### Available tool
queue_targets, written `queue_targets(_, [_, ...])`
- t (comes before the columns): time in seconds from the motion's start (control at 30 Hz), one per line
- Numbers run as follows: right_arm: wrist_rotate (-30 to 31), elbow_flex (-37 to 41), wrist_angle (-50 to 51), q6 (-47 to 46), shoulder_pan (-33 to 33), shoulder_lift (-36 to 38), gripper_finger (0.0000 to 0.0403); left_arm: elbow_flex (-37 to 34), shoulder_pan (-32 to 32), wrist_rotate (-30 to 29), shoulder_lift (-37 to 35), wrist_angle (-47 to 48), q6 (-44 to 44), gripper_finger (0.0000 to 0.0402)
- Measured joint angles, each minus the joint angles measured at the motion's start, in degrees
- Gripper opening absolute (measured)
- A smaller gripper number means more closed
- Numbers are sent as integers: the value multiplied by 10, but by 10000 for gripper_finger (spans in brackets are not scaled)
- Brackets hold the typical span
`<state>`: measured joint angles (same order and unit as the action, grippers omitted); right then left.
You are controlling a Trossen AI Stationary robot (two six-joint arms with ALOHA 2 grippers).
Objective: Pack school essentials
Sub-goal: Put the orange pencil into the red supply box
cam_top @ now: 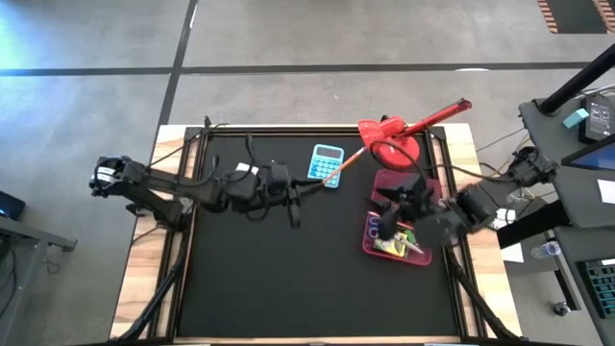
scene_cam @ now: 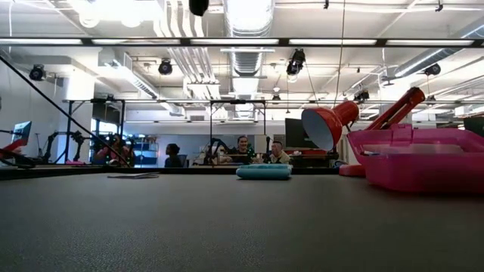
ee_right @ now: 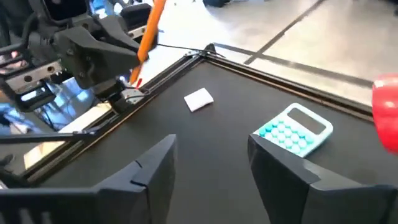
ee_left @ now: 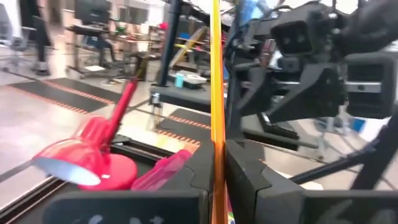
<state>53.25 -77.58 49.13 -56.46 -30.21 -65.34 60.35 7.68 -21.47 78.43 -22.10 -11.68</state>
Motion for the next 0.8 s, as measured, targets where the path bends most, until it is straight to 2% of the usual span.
queue_targets(0.17, [-75, 0, -105, 200, 67, 13, 211, 1, -33, 97, 1, 0, -27, 8])
queue_targets(0.3, [-190, 0, -176, 315, 118, 28, 211, 1, -54, 109, 1, -3, -43, 8])
queue_targets(0.43, [-295, 0, -196, 384, 157, 41, 210, 0, -58, 134, 2, -52, -40, 8])
queue_targets(0.57, [-335, 0, -219, 427, 183, 46, 210, 0, -57, 157, 4, -111, -14, 8])
queue_targets(0.7, [-394, 0, -298, 470, 198, 42, 210, -1, -58, 169, 5, -138, 6, 8])
queue_targets(0.8, [-399, 0, -348, 482, 207, 33, 210, -2, -58, 175, 5, -142, 18, 8])
